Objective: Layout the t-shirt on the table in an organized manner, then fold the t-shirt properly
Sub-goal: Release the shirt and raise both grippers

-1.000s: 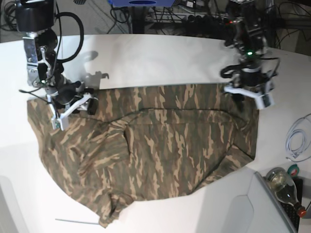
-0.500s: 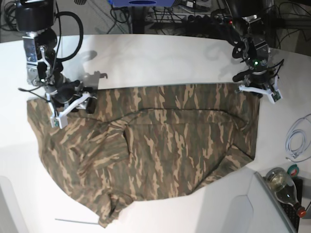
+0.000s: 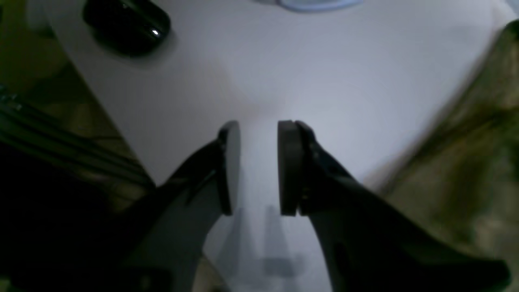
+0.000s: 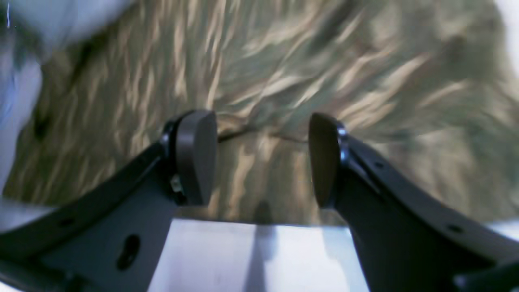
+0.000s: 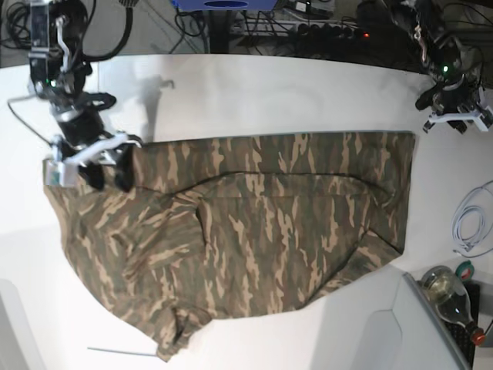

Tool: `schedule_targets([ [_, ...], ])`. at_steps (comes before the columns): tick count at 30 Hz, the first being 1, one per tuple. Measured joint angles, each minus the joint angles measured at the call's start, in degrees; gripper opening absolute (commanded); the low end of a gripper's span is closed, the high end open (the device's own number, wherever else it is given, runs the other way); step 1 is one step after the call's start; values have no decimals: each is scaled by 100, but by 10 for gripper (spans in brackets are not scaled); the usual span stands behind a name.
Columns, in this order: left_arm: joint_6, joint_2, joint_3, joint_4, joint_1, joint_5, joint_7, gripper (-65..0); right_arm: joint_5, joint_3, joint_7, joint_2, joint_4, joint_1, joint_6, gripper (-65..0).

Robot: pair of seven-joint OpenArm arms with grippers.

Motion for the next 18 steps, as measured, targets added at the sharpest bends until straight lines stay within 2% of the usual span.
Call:
schedule_targets([
  [2, -623, 31, -157, -55, 256, -848, 63, -494, -33, 468, -74, -299, -15, -173, -70, -308],
  [3, -822, 17, -225, -157, 382, -1305, 70, -494, -33, 699, -109, -444, -24, -184, -70, -308],
  [6, -778, -240, -170, -601, 721, -2094, 48, -471, 155, 1263, -267, -769, -26, -92, -17, -306],
  [7, -745, -354, -44, -765, 807, -2214, 2, -438, 420, 1423, -319, -833, -26, -85, 42, -306],
  [10, -793, -584, 433, -1222, 800, -2474, -20, -295, 1261, 1696, -824, -820, -146, -144, 822, -306],
  [12, -876, -638, 669, -1283, 743, -2533, -118, -237, 1537, 1858, -1303, -798, -328, -79, 1043, -306],
  [14, -876, -702, 831, -1283, 682, -2538, -101, -230, 1749, 2022, -1587, -686, -525, 4, 1143, -281],
  [16, -876, -726, 940, -1276, 656, -2535, -101, -230, 1910, 2175, -1626, -658, -737, 85, 1296, -215],
  [18, -925, -719, 1054, -1279, 570, -2522, -125, -230, 1919, 2251, -1753, -667, -844, 101, 1458, -176],
])
